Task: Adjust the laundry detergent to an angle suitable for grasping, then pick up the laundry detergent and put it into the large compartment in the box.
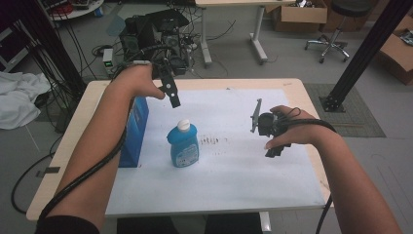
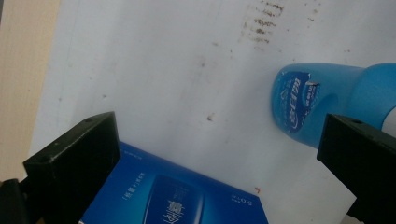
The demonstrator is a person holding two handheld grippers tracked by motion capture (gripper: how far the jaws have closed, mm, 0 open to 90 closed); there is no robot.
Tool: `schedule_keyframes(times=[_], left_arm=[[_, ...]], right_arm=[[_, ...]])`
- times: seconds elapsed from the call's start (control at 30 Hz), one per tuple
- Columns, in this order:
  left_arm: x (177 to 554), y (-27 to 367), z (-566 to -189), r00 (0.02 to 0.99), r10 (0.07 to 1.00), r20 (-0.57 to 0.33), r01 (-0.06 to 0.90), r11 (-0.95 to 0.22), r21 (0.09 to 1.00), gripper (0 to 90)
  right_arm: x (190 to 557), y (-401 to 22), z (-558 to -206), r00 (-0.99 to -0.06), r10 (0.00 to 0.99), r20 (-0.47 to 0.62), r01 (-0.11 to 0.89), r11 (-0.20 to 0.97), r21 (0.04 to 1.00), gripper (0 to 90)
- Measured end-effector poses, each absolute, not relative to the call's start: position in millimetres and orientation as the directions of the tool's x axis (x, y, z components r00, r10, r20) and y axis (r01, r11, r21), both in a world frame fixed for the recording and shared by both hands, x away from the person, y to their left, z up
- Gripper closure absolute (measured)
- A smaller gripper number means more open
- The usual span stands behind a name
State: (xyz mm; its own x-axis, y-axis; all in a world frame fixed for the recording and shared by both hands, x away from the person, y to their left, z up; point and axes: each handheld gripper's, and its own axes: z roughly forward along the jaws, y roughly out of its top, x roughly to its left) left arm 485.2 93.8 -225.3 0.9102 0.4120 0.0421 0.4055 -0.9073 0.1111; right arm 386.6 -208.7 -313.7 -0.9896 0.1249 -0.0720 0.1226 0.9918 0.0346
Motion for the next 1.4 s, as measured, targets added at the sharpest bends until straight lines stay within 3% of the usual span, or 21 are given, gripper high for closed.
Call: schedule_keyframes(times=[1.4], left_arm=[[480,102,-227,0.904,0.426,0.029,0.420,-0.900,0.112,0.1]], right_arm=[[390,-202,-308,-0.989,0.119,-0.088,0.116,0.993,0.039,16.2]])
